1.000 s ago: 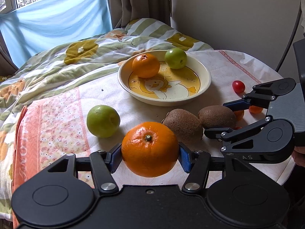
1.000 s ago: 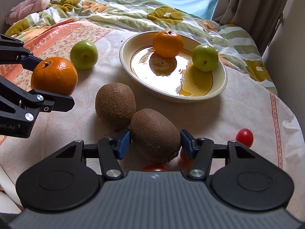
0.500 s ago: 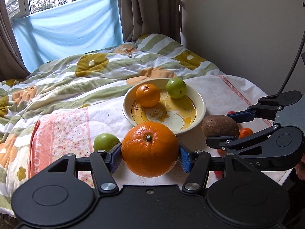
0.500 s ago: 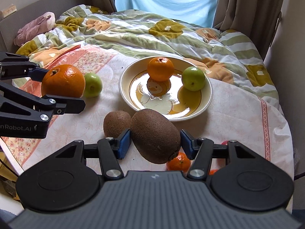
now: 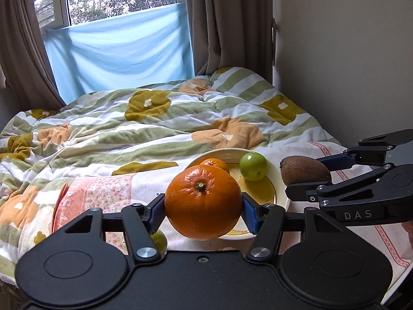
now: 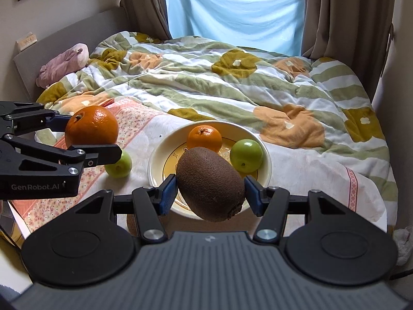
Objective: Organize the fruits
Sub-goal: 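Carry the orange into the bowl and open the left tool while the right tool carries the kiwi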
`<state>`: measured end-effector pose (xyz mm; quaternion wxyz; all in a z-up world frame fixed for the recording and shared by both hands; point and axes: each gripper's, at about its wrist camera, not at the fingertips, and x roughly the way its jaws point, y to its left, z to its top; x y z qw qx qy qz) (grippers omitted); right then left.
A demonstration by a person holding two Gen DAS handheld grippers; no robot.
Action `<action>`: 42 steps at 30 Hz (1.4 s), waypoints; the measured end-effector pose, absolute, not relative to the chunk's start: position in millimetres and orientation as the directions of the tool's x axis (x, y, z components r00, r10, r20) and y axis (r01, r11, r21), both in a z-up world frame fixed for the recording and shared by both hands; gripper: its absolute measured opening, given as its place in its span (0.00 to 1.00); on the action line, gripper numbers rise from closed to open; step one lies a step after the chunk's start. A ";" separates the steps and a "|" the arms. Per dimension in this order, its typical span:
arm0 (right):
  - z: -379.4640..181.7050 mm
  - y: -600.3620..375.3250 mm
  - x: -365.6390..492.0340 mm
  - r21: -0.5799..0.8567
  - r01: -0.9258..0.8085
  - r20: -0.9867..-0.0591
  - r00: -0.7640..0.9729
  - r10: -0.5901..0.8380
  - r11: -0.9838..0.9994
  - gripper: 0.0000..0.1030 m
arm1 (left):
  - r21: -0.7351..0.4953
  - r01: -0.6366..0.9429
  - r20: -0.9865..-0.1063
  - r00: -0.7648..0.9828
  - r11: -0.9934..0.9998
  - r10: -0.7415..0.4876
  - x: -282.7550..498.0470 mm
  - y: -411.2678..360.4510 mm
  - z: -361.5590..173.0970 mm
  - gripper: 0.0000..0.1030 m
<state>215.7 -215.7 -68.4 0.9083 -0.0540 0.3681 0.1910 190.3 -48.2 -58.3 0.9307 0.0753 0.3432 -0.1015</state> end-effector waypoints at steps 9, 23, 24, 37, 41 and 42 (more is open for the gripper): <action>-89.8 -216.2 254.0 0.105 -0.346 -0.721 0.619 0.311 0.932 0.69 | 0.088 0.281 -0.700 0.700 0.956 -0.141 241.0 -54.7 -87.9 0.62; -125.1 -213.4 285.7 0.146 -0.212 -0.784 0.571 0.243 0.966 0.69 | 0.131 0.424 -0.788 0.594 0.896 -0.166 291.8 -65.6 -147.6 0.62; -126.5 -213.7 287.1 0.148 -0.202 -0.786 0.570 0.239 0.968 0.69 | 0.132 0.428 -0.790 0.590 0.894 -0.166 293.1 -66.0 -149.2 0.62; -130.4 -212.1 292.6 0.146 -0.162 -0.795 0.568 0.213 0.976 0.69 | 0.128 0.470 -0.785 0.586 0.874 -0.200 293.4 -66.6 -148.3 0.95; -129.8 -211.2 294.1 0.146 -0.164 -0.794 0.569 0.215 0.976 0.69 | 0.130 0.473 -0.776 0.596 0.872 -0.208 285.5 -61.7 -137.3 0.95; -129.8 -210.3 295.8 0.147 -0.164 -0.794 0.569 0.215 0.975 0.69 | 0.136 0.471 -0.774 0.599 0.871 -0.203 283.2 -60.3 -135.6 0.95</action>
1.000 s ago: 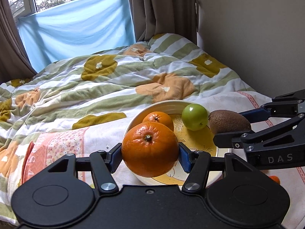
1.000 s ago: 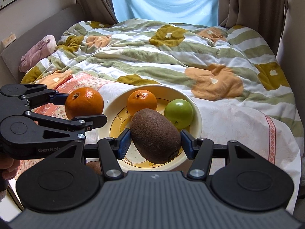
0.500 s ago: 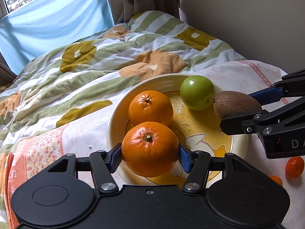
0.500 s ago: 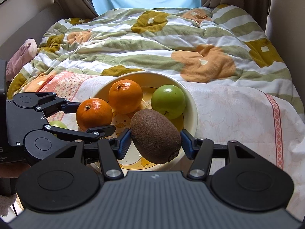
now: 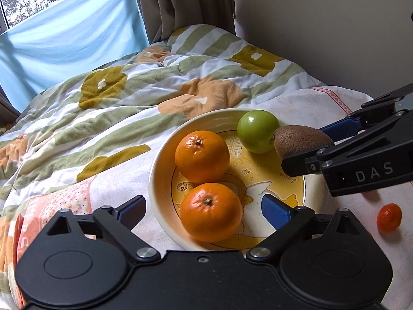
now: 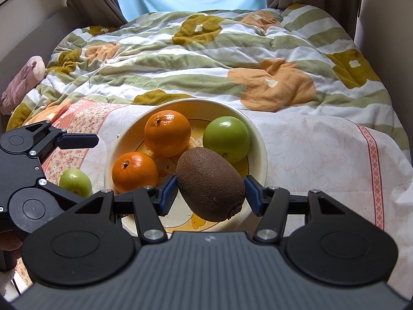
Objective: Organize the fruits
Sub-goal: 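Lower the kiwi into the bowl and open the right tool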
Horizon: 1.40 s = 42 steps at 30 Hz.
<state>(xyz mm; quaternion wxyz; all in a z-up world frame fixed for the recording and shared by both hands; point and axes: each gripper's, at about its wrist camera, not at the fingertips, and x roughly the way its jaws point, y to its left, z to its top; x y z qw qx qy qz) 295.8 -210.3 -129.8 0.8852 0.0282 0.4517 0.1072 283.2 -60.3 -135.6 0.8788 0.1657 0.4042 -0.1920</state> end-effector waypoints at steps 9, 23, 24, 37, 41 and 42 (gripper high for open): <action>-130.8 -201.7 301.0 0.125 -0.193 -0.799 0.562 0.213 0.973 0.69 | 0.136 0.396 -0.755 0.635 0.908 -0.165 264.6 -40.5 -121.3 0.95; -153.3 -186.3 314.4 0.131 -0.199 -0.827 0.518 0.218 0.971 0.69 | 0.110 0.341 -0.757 0.637 0.934 -0.143 249.6 -30.8 -120.9 0.95; -154.9 -186.1 314.0 0.128 -0.198 -0.829 0.516 0.214 0.972 0.69 | 0.109 0.339 -0.758 0.637 0.934 -0.143 249.4 -31.0 -121.2 0.95; -151.2 -201.4 299.9 0.191 -0.153 -0.776 0.581 0.245 0.970 1.00 | 0.111 0.321 -0.756 0.641 0.940 -0.130 242.0 -29.4 -119.5 0.95; -144.6 -204.4 295.4 0.194 -0.166 -0.767 0.589 0.255 0.967 1.00 | 0.111 0.316 -0.753 0.645 0.942 -0.128 239.2 -30.5 -116.8 0.95; -142.1 -204.9 294.4 0.184 -0.173 -0.766 0.591 0.251 0.968 1.00 | 0.111 0.314 -0.752 0.647 0.943 -0.127 238.4 -30.5 -115.8 0.95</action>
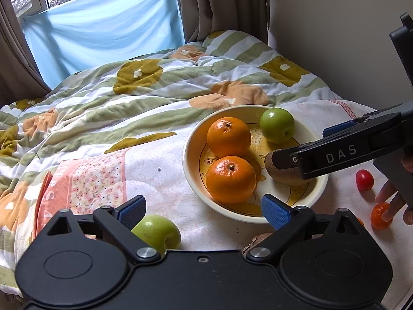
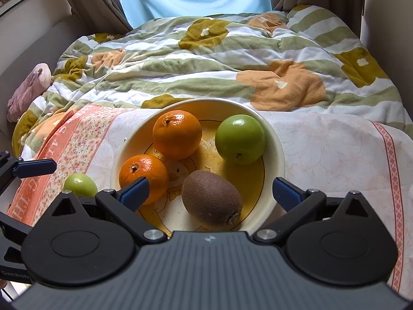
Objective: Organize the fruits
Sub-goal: 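Lower the kiwi into the bowl and open the right tool, then withdraw both tools from the bowl toward the remaining kiwi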
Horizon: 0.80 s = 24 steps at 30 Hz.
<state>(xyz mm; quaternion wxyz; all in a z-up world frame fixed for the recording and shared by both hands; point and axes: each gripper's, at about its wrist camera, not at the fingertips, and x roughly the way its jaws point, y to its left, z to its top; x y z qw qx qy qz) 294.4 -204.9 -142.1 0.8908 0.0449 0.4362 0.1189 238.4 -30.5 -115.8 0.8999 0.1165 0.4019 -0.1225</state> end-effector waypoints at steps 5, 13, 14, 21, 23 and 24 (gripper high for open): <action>-129.1 -207.1 285.8 0.181 -0.189 -0.754 0.604 0.260 0.965 1.00 | 0.113 0.303 -0.741 0.660 0.946 -0.123 232.4 -31.7 -108.1 0.95; -98.1 -212.7 266.4 0.176 -0.196 -0.731 0.630 0.262 0.965 1.00 | 0.125 0.269 -0.701 0.705 0.955 -0.107 213.3 -35.8 -85.1 0.95; -92.9 -213.4 263.0 0.176 -0.200 -0.727 0.634 0.264 0.964 1.00 | 0.125 0.262 -0.695 0.712 0.957 -0.104 209.9 -36.0 -81.8 0.95; -58.3 -215.5 232.4 0.165 -0.228 -0.693 0.665 0.277 0.960 1.00 | 0.117 0.207 -0.650 0.755 0.971 -0.082 178.0 -36.5 -56.5 0.95; -50.0 -214.4 223.3 0.162 -0.232 -0.691 0.667 0.278 0.959 1.00 | 0.113 0.190 -0.639 0.766 0.975 -0.075 167.7 -35.9 -49.7 0.95; -47.3 -214.4 220.2 0.162 -0.232 -0.692 0.666 0.278 0.959 1.00 | 0.112 0.181 -0.634 0.770 0.977 -0.070 162.6 -35.2 -46.3 0.95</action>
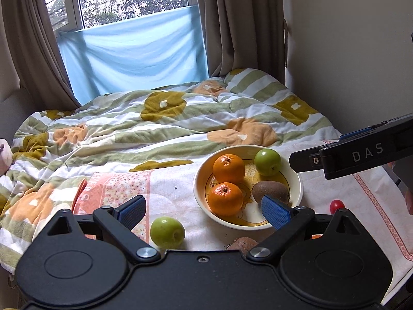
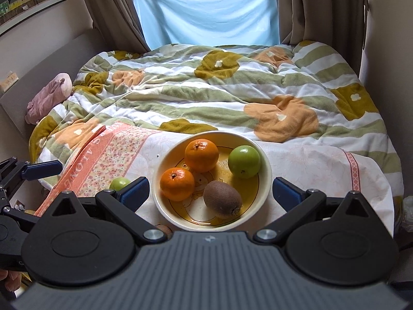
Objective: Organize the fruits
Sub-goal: 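Withdraw both tools from the bowl toward the remaining kiwi, then grasp the green apple with the left tool while the right tool grasps the kiwi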
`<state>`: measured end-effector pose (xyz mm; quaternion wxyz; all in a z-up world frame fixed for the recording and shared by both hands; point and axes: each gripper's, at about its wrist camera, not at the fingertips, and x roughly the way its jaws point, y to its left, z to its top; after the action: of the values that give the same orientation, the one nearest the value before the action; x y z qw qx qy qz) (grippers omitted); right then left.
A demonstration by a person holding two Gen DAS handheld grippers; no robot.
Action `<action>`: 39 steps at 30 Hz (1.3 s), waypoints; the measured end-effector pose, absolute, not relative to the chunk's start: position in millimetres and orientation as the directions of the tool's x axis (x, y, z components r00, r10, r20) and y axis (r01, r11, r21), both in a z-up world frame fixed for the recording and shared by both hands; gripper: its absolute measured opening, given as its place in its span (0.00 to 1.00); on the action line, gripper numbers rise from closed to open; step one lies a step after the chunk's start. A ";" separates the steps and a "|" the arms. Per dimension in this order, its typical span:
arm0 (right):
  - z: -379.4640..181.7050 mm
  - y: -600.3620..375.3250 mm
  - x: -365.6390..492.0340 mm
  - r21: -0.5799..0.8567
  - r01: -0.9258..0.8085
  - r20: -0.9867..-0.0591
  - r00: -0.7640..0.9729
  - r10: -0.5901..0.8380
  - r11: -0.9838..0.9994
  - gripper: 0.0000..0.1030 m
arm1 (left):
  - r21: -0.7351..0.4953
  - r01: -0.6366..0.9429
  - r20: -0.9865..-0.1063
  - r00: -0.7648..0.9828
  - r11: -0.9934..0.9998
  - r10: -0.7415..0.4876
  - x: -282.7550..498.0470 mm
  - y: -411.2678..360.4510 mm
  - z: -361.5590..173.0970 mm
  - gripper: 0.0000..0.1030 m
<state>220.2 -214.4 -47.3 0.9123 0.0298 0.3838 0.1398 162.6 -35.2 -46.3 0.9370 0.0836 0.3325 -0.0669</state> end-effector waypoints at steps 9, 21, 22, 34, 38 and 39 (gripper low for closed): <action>-32.5 -207.6 185.6 0.143 -0.207 -0.679 0.691 0.248 0.968 1.00 | 0.111 0.141 -0.612 0.790 0.984 -0.044 137.8 -15.9 -35.5 0.95; -50.1 -166.7 156.7 0.194 -0.069 -0.699 0.690 0.188 0.979 1.00 | 0.072 0.238 -0.636 0.759 0.969 -0.139 146.3 36.0 -50.1 0.95; -52.1 -162.7 155.3 0.199 -0.055 -0.700 0.691 0.181 0.979 1.00 | 0.065 0.255 -0.640 0.752 0.965 -0.156 148.2 41.5 -53.2 0.95; -95.6 -117.9 158.4 0.241 0.122 -0.713 0.695 0.090 0.963 1.00 | 0.027 0.417 -0.683 0.671 0.908 -0.288 202.0 74.9 -101.0 0.88; -113.6 -105.8 164.0 0.247 0.160 -0.720 0.690 0.071 0.956 1.00 | 0.011 0.452 -0.705 0.636 0.892 -0.314 222.0 76.3 -119.9 0.85; -118.8 -103.8 165.3 0.249 0.170 -0.722 0.689 0.066 0.954 1.00 | 0.004 0.460 -0.713 0.624 0.888 -0.321 227.2 75.9 -125.6 0.84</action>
<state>165.3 -103.8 -118.8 0.9067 0.1496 0.3934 -0.0287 227.2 75.9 -125.6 0.8963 0.0933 0.3748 -0.2178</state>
